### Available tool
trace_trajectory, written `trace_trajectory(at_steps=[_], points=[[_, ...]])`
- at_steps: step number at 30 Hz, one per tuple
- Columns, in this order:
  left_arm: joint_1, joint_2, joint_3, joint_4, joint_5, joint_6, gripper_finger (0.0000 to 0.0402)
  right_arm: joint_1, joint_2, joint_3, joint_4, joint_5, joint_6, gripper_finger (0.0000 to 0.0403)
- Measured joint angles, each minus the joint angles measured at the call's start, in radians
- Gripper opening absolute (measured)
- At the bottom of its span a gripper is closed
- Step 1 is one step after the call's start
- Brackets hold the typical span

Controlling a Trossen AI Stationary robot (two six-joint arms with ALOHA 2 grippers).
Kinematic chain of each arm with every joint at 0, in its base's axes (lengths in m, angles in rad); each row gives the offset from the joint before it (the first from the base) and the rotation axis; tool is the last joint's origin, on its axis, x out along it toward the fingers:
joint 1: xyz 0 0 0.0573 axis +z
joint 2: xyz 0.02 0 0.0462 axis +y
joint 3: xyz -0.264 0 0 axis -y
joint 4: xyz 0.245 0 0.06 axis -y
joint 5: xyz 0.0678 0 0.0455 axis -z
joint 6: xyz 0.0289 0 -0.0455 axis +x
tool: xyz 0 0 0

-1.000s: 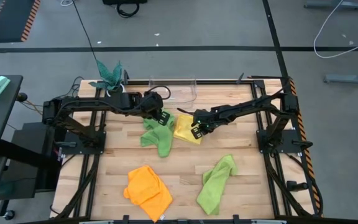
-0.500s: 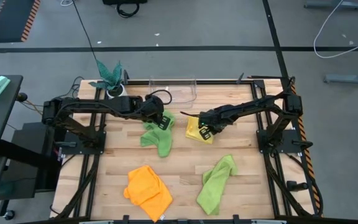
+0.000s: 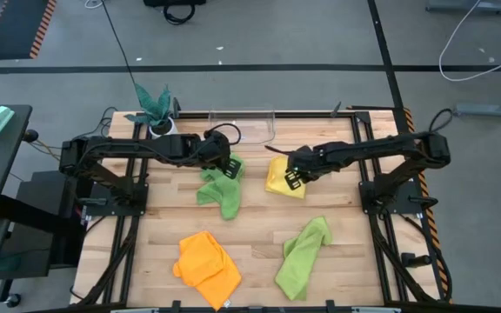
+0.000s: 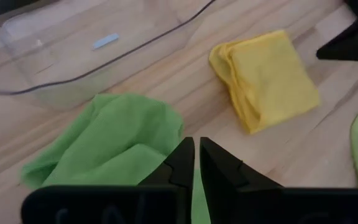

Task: Fold microfiber towels
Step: Fold the yellow towel, then put the yellow towel into the transparent bin

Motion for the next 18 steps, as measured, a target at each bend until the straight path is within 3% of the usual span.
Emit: trace_trajectory(at_steps=[6,13,18], points=[[0.039,0.108,0.000,0.049,0.080,0.013,0.0047,0.005,-0.113,0.001,-0.015,0.001,0.012,0.0029],[0.090,0.291,-0.001,0.219,0.327,0.011,0.0089,0.025,-0.203,-0.034,-0.006,-0.039,0.052,0.0048],[0.111,0.318,-0.001,0.319,0.343,-0.032,0.0120,0.081,-0.327,-0.159,0.117,-0.087,0.176,0.0075]])
